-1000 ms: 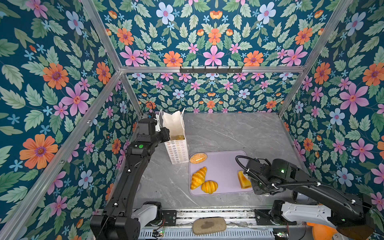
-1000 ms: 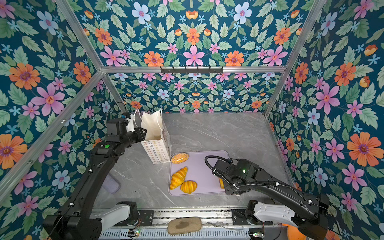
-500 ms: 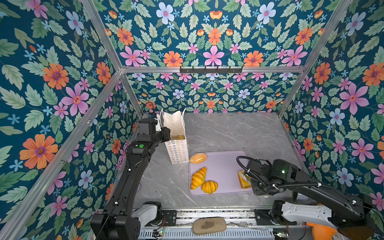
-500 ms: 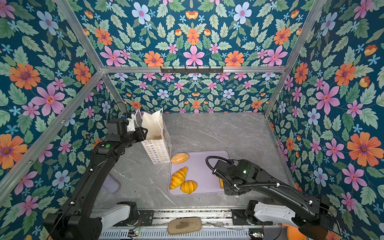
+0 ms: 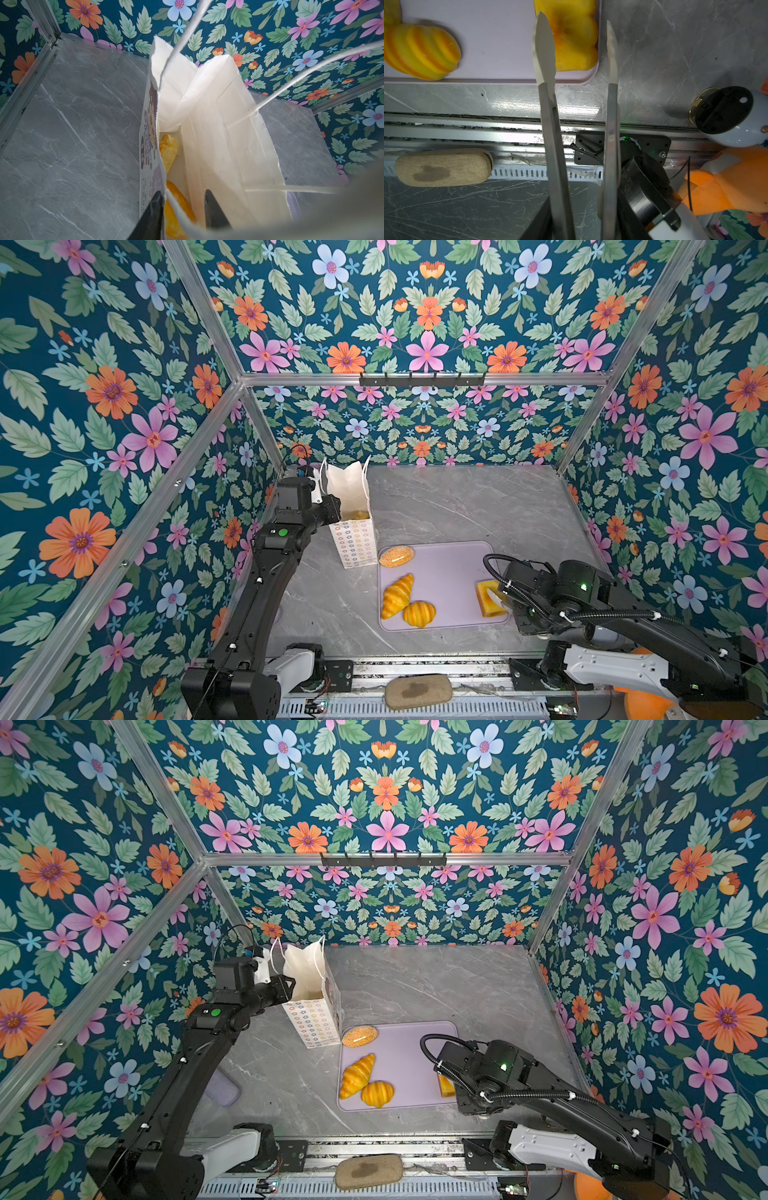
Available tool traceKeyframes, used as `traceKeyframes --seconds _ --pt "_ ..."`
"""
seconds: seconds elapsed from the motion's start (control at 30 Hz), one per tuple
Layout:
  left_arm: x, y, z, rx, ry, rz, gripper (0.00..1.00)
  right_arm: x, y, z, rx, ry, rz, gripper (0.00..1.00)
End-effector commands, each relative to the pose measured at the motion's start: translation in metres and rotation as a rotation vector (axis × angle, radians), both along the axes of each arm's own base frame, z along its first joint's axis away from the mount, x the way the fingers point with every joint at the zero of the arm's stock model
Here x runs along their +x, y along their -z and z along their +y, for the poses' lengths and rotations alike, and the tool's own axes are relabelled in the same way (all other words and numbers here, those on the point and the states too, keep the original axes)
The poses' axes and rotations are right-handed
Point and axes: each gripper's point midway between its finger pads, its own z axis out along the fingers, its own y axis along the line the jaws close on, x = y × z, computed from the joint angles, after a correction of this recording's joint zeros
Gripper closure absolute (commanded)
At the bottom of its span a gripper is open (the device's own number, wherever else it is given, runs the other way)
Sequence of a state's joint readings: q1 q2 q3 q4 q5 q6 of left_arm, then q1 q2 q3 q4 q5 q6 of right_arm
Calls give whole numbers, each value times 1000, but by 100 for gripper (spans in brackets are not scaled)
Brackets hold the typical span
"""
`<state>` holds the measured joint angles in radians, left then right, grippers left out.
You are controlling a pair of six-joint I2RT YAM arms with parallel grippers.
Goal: Place the fake bread into the paper bag
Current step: 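Lower the open tongs around the yellow toast slice and close them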
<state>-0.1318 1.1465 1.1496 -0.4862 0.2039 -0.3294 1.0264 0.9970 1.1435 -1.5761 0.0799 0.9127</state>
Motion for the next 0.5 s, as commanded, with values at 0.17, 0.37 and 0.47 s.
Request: traceKeyframes --seconds 0.17,0.37,0.47 --pt "3 -5 1 14 3 -29 65 -5 3 5 47 -5 16 56" --pt "2 -5 2 16 1 -29 65 -6 10 5 40 -6 28 54" --pt "2 -5 1 15 1 -29 65 -6 13 6 44 -7 26 53"
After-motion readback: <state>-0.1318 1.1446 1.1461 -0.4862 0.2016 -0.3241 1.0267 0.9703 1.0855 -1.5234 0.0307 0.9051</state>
